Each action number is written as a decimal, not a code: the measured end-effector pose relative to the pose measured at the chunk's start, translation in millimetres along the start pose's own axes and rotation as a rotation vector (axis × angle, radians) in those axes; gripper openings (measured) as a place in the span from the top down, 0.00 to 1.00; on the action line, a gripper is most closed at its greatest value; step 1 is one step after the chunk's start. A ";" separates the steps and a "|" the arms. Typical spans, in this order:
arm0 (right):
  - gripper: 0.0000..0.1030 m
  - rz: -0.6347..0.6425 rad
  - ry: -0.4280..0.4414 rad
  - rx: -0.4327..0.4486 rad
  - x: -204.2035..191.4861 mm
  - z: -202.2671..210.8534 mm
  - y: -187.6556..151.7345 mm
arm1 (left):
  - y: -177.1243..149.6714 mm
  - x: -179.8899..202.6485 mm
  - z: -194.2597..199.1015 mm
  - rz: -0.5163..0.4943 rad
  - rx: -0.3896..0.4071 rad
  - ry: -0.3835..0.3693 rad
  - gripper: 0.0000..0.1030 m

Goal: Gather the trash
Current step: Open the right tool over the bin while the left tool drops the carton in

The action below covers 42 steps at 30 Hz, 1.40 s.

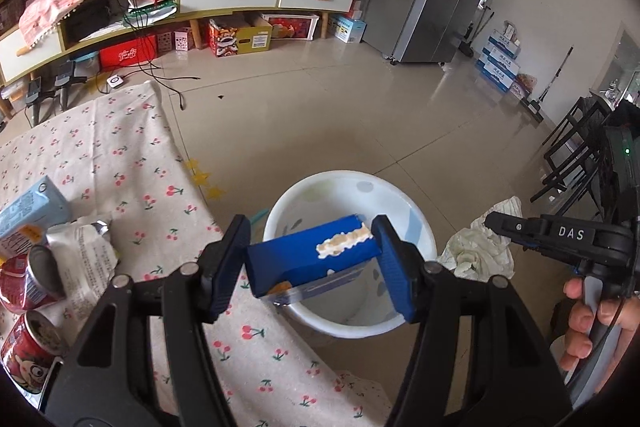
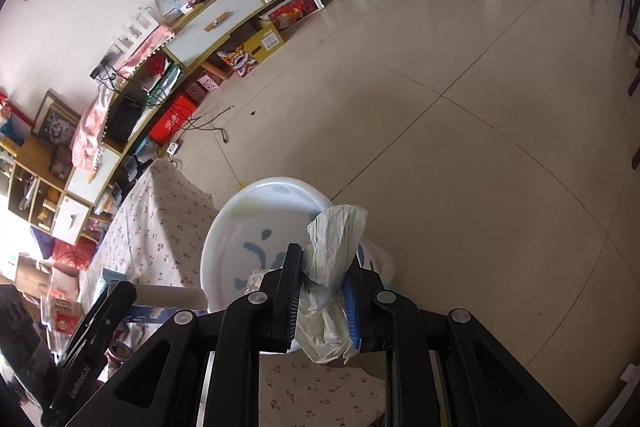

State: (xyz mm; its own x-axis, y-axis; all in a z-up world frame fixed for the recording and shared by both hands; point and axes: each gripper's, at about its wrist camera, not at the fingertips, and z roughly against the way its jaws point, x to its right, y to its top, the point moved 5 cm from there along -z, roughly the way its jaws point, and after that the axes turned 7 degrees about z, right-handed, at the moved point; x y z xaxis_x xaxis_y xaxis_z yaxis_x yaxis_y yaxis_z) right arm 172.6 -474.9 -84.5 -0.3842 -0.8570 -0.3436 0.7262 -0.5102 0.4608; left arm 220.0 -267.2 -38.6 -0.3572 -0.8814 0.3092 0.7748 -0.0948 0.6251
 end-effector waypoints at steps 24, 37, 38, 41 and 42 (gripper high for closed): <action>0.80 0.049 -0.034 -0.028 -26.0 -23.6 5.8 | -9.8 -64.6 40.9 0.051 -0.019 0.153 0.12; 0.43 0.114 -0.022 -0.017 -62.1 -25.0 4.1 | -25.6 -102.1 88.4 -0.008 0.000 0.238 0.08; 0.42 0.126 -0.026 -0.012 -64.2 -22.4 4.1 | -26.7 -103.9 91.9 -0.008 -0.002 0.239 0.07; 0.39 0.161 -0.045 0.001 -70.5 -15.1 3.3 | -30.8 -112.4 100.4 -0.006 -0.002 0.247 0.07; 0.38 0.174 -0.051 0.007 -73.5 -12.4 3.0 | -33.0 -115.4 103.0 -0.003 -0.002 0.250 0.07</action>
State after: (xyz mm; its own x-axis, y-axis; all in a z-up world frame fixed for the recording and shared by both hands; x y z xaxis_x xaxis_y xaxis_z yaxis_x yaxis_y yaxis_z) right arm 210.1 -412.6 -68.0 -0.2821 -0.9347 -0.2164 0.7799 -0.3547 0.5156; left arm 181.9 -114.7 -21.1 -0.2197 -0.9682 0.1200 0.7751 -0.0985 0.6241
